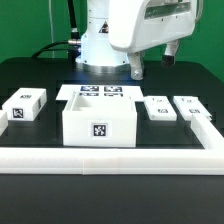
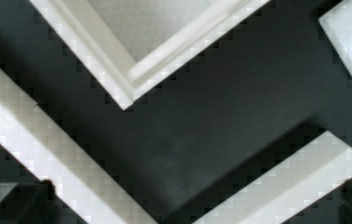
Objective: Assemble cabinet
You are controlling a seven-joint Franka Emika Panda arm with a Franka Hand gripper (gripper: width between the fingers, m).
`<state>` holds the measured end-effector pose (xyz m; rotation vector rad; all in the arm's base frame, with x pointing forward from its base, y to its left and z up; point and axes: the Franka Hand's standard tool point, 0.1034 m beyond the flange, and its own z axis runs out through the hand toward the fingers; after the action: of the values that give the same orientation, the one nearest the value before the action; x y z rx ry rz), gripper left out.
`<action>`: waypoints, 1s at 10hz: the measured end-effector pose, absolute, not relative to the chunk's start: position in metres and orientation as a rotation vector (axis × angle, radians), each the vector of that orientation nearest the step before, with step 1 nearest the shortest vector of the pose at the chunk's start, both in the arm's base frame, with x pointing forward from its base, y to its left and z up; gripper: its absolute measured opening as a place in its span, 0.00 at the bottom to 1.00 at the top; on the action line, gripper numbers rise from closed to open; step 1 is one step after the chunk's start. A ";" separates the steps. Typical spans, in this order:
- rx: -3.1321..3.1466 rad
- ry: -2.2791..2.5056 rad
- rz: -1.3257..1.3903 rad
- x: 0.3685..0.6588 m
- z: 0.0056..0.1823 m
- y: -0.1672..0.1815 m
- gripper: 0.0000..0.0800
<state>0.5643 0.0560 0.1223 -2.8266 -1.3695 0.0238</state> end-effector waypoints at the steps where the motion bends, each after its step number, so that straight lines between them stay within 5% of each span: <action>1: -2.827 -1.369 0.024 0.564 0.122 0.056 1.00; 10: -2.822 -1.384 0.017 0.564 0.122 0.056 1.00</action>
Offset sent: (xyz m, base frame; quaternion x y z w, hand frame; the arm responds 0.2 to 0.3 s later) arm 0.0000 0.0000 0.0000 0.0000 0.0000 0.0000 1.0000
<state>0.5644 0.0556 0.1223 -2.8220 -1.3844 0.0171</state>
